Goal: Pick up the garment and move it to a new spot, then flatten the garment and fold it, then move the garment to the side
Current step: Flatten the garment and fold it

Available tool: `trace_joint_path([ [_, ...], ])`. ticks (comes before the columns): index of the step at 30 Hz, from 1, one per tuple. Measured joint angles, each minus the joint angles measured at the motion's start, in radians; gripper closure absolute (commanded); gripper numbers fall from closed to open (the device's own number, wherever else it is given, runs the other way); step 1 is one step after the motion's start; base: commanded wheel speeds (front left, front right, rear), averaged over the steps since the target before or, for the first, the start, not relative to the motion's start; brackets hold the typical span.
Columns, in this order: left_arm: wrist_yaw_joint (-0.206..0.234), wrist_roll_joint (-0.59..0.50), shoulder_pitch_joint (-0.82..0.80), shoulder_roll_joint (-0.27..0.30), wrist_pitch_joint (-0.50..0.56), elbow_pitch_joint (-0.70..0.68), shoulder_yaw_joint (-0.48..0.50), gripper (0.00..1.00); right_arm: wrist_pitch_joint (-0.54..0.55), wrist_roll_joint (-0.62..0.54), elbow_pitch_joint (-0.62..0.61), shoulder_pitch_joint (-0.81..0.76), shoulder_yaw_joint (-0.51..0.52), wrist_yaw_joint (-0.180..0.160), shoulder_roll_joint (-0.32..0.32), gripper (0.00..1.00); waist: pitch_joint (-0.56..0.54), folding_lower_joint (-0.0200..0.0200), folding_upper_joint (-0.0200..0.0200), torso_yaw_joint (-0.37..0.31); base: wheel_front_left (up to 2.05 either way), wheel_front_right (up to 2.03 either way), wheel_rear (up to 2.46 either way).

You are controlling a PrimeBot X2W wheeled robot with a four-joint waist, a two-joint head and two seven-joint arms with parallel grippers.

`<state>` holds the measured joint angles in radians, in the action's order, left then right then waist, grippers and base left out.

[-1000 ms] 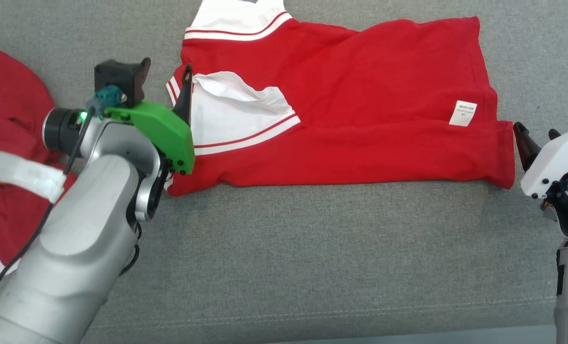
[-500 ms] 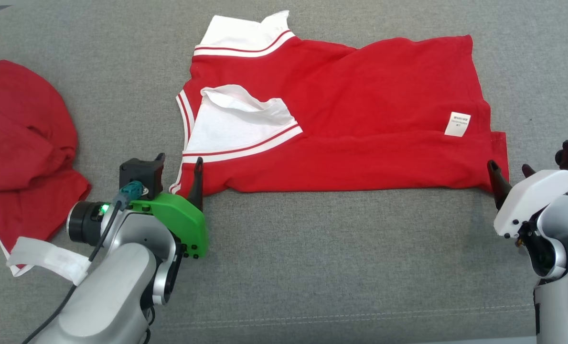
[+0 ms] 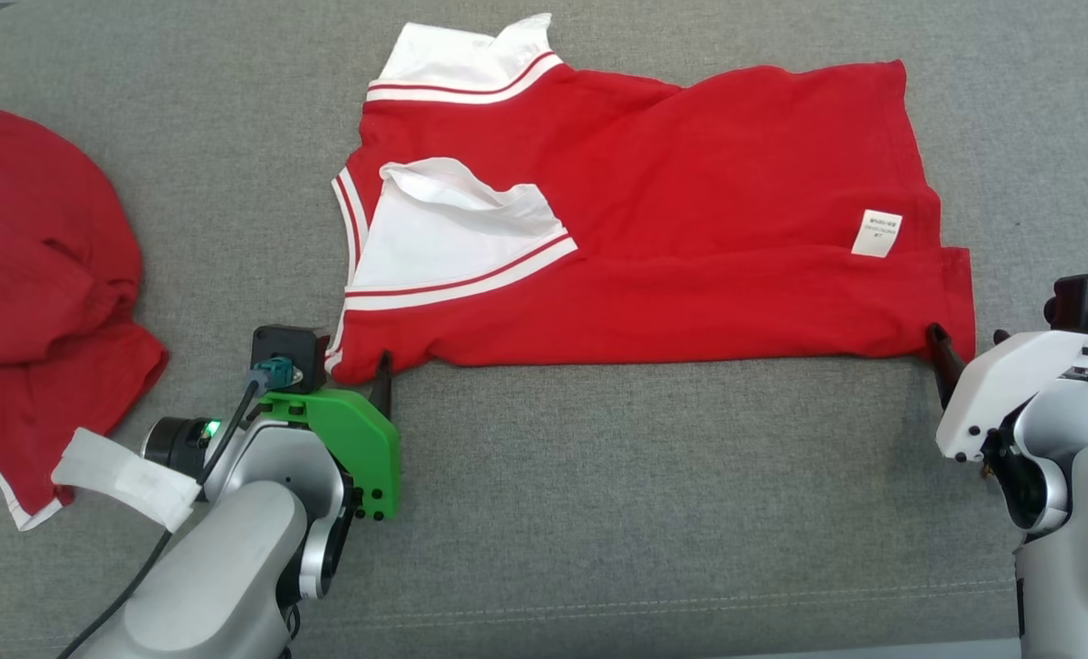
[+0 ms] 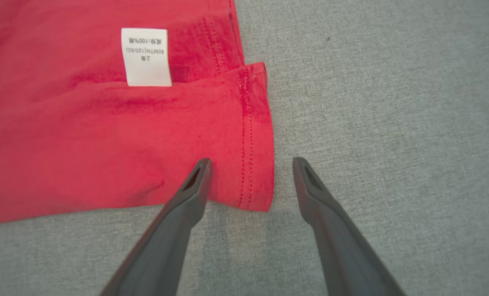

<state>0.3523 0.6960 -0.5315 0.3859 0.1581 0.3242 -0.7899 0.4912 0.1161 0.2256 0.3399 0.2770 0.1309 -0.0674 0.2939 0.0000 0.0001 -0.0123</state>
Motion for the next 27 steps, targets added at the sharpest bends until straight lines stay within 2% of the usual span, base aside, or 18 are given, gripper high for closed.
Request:
trace_joint_path([
  [6, 0.000, 0.012, -0.001, -0.002, 0.030, 0.031, -0.006, 0.00, 0.002, -0.011, 0.040, 0.026, -0.001, 0.000, 0.001, 0.00, 0.015, 0.0000, 0.0000, -0.003, 0.00, 0.00, 0.00],
  [7, -0.001, 0.014, -0.001, -0.002, 0.030, 0.033, -0.006, 0.17, 0.009, -0.011, 0.049, 0.028, -0.002, 0.000, 0.001, 0.00, 0.017, 0.0000, 0.0000, -0.003, 0.00, 0.00, 0.00],
  [8, -0.002, 0.014, -0.002, -0.003, 0.031, 0.036, -0.007, 0.64, 0.013, -0.011, 0.056, 0.030, -0.004, 0.000, 0.001, 0.00, 0.018, 0.0000, 0.0000, -0.002, 0.00, 0.00, 0.00],
  [10, -0.004, 0.018, -0.002, -0.006, 0.035, 0.039, -0.007, 1.00, 0.017, -0.009, 0.065, 0.031, -0.003, 0.000, 0.003, 0.00, 0.021, 0.0000, 0.0000, 0.000, 0.00, 0.00, 0.00],
  [17, -0.013, 0.033, -0.003, -0.015, 0.035, 0.052, -0.008, 1.00, 0.054, 0.015, 0.078, 0.033, -0.006, 0.000, 0.003, 0.00, 0.025, 0.0000, 0.0000, 0.007, 0.00, 0.00, 0.00],
  [18, -0.014, 0.034, -0.003, -0.015, 0.035, 0.053, -0.008, 1.00, 0.058, 0.015, 0.077, 0.033, -0.005, 0.000, 0.003, 0.53, 0.025, 0.0000, 0.0000, 0.007, 0.00, 0.00, 0.00],
  [19, -0.017, 0.036, -0.003, -0.015, 0.034, 0.055, -0.008, 1.00, 0.058, 0.016, 0.076, 0.033, -0.002, 0.000, 0.005, 0.95, 0.025, 0.0000, -0.0001, 0.007, 0.00, 0.00, 0.00],
  [20, -0.018, 0.040, -0.003, -0.015, 0.034, 0.056, -0.008, 1.00, 0.058, 0.018, 0.076, 0.033, -0.001, 0.000, 0.006, 1.00, 0.025, 0.0000, 0.0000, 0.007, 0.00, 0.00, 0.00],
  [27, -0.035, 0.042, -0.001, -0.016, -0.002, 0.065, -0.009, 1.00, 0.044, 0.021, 0.065, 0.033, 0.018, 0.001, 0.010, 1.00, 0.015, 0.0000, 0.0000, 0.007, 0.00, 0.00, 0.00],
])
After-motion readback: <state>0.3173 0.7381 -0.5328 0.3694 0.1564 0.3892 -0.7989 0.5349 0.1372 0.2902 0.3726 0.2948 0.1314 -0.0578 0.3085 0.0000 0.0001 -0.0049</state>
